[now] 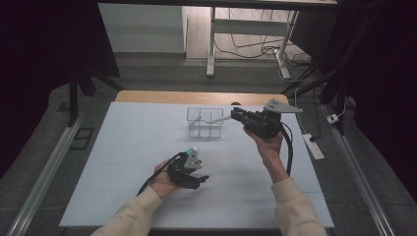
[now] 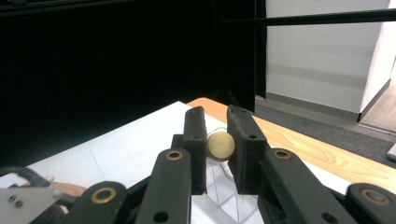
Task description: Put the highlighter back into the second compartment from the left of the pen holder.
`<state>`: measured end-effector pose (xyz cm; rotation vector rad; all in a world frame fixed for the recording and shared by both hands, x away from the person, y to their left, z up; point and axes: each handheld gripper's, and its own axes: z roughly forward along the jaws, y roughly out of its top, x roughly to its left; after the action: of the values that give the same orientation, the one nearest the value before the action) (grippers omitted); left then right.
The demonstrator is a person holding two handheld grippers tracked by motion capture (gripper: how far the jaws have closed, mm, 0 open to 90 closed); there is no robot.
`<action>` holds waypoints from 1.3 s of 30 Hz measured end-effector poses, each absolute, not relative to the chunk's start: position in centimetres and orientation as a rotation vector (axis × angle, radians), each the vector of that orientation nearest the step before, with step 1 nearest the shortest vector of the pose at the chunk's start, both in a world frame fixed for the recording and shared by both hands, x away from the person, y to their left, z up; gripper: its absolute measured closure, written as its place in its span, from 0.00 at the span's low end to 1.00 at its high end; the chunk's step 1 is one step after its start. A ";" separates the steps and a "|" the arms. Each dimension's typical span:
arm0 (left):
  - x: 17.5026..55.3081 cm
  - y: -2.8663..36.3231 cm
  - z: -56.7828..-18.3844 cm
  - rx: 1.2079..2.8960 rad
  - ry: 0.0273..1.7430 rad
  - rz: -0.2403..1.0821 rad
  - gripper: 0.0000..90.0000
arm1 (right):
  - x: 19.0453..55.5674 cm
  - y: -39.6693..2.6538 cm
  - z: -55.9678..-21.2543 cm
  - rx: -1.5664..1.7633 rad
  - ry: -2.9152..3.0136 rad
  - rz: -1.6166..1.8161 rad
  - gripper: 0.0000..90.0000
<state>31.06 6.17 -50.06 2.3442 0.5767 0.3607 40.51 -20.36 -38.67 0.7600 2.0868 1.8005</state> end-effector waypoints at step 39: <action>31.2 6.4 -50.0 2.333 0.597 0.346 0.40 | 48.1 -14.1 -41.4 0.967 2.282 1.558 0.71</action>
<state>31.23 6.39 -50.00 2.3335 0.5966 0.3455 48.09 -14.08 -41.35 0.9672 2.2823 1.5582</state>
